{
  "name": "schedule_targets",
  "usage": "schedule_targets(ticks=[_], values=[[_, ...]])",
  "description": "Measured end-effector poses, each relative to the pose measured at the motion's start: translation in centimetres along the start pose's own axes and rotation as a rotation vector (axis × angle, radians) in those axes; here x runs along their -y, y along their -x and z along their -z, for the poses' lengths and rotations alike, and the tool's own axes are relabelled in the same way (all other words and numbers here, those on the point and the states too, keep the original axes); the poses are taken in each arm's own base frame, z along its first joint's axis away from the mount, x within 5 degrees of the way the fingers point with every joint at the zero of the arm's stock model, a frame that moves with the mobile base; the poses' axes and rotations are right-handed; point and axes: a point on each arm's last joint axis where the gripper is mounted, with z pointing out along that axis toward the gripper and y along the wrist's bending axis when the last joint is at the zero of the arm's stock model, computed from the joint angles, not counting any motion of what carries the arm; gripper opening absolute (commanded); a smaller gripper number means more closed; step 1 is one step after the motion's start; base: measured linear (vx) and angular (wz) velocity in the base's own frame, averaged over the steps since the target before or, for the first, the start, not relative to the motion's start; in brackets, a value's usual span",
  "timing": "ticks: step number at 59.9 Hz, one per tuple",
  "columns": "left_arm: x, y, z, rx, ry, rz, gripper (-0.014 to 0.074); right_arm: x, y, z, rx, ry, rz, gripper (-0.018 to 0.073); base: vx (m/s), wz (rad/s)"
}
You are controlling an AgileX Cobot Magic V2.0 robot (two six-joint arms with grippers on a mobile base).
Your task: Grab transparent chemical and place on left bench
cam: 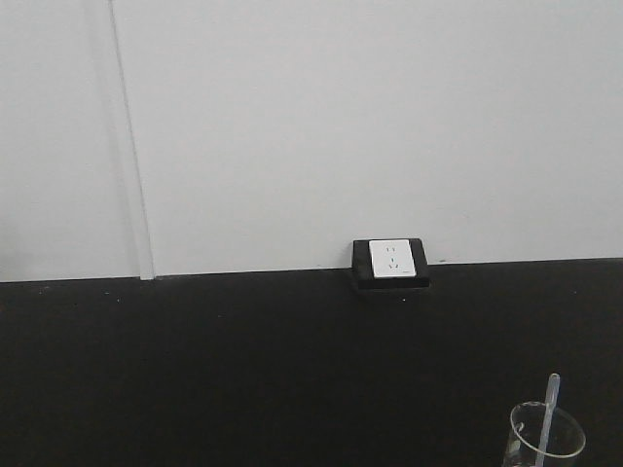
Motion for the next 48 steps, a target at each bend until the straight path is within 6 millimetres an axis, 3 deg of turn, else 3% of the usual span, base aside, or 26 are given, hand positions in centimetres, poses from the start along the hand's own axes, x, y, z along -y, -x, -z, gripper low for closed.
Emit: schedule_targets(ticks=[48], values=[[0.0,0.0,0.0,0.0,0.0,0.0,-0.0003,0.0,0.0,0.0,0.0,0.0,0.0,-0.0008,0.0,0.0]])
